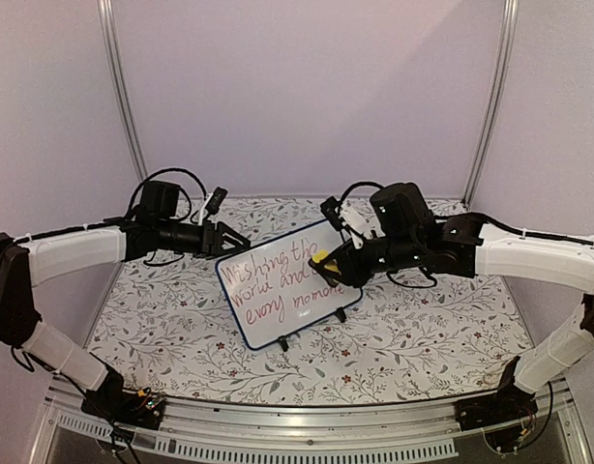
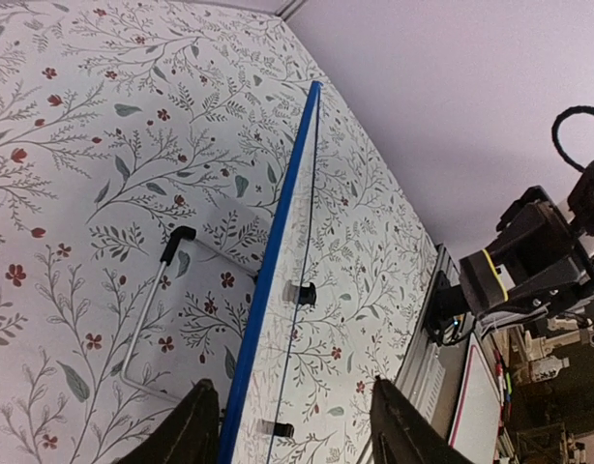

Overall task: Erase the whiteboard
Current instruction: Hold the whiteboard at the center of the board.

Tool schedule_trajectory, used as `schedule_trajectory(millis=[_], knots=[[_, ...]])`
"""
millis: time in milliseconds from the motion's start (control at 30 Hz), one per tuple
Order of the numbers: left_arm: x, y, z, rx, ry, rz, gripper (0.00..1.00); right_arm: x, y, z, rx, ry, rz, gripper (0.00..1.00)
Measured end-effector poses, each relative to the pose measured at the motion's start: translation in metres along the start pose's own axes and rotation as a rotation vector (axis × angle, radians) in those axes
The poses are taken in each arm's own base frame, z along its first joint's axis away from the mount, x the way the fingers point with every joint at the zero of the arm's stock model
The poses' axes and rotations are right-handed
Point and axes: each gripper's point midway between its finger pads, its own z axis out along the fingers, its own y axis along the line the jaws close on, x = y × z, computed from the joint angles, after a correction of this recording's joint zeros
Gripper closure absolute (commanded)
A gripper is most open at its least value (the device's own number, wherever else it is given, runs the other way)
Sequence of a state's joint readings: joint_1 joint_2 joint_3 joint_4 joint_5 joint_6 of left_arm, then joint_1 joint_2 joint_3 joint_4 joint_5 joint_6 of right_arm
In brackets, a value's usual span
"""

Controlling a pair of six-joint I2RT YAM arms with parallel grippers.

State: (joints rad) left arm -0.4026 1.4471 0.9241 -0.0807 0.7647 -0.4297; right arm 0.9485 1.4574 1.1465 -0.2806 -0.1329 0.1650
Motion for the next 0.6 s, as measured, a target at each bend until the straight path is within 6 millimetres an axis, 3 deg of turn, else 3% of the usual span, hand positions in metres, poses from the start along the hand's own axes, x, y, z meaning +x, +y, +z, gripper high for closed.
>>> schedule_trajectory(millis=[167,367,600], knots=[[0.008,-0.002,-0.007,0.002,-0.041,-0.009,0.46,-0.004,0.015,0.013,-0.024,0.010,-0.017,0.79],[0.015,0.012,-0.009,-0.058,-0.060,-0.052,0.45,-0.022,0.042,0.036,-0.037,0.006,-0.052,0.80],[0.012,0.014,-0.010,-0.052,-0.077,-0.059,0.53,-0.035,0.064,0.058,-0.010,0.004,-0.069,0.80]])
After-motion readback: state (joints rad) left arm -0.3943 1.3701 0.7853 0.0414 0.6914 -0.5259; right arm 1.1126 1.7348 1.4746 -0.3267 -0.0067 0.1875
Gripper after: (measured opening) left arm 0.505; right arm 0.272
